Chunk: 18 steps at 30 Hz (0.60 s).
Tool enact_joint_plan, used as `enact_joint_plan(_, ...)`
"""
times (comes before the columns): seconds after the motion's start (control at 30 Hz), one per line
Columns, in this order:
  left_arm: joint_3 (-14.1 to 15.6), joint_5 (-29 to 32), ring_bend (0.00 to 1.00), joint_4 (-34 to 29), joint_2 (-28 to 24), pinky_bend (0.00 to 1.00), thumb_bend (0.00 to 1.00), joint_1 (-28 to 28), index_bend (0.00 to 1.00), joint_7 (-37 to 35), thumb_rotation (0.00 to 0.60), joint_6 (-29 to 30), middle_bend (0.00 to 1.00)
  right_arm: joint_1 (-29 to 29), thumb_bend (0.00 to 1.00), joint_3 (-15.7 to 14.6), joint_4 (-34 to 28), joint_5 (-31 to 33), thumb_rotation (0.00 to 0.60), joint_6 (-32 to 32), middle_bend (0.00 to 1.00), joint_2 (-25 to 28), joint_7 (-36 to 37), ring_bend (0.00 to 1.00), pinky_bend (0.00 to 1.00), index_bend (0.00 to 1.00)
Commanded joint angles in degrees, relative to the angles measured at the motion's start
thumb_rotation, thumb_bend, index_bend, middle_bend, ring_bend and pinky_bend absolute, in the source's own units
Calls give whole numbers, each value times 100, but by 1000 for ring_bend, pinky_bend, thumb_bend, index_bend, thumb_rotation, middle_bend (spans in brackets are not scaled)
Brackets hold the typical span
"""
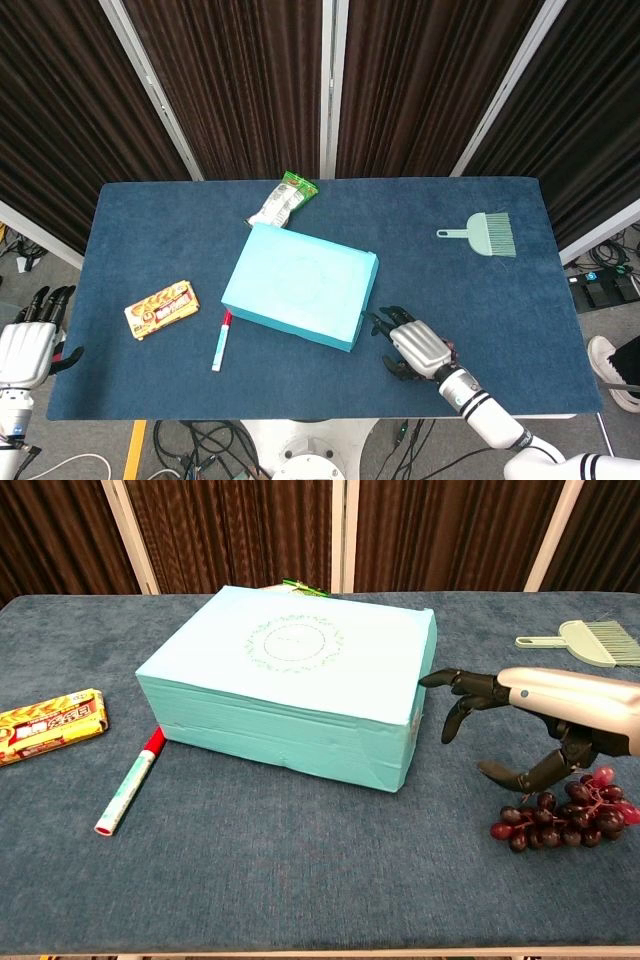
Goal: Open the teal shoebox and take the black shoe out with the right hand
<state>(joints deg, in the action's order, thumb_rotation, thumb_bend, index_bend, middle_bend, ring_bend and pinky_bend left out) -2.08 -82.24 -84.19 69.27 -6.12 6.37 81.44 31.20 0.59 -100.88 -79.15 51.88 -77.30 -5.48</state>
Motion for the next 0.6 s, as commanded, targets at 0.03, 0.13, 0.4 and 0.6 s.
enact_joint_plan(0.03,-3,2,31,16,3,266,188,-5,63,-14,600,-8,97,-36,404,-96,-75,-161,600,72,282,-12,16,15,0,0)
enact_joint_plan(0.13,-9,-2,31,24,7,266,188,-5,63,-37,600,4,98,-25,411,-142,-104,-215,600,51,275,-2,23,13,0,0)
enact_joint_plan(0.4,17,-7,31,40,11,266,188,-2,63,-67,600,-31,97,-281,409,-215,-390,-447,600,639,277,264,-285,17,50,1)
enact_joint_plan(0.6,16,-27,32,39,28,272,188,-33,64,-104,600,-72,97,-475,323,170,-79,-751,600,1541,300,291,-216,92,198,123)
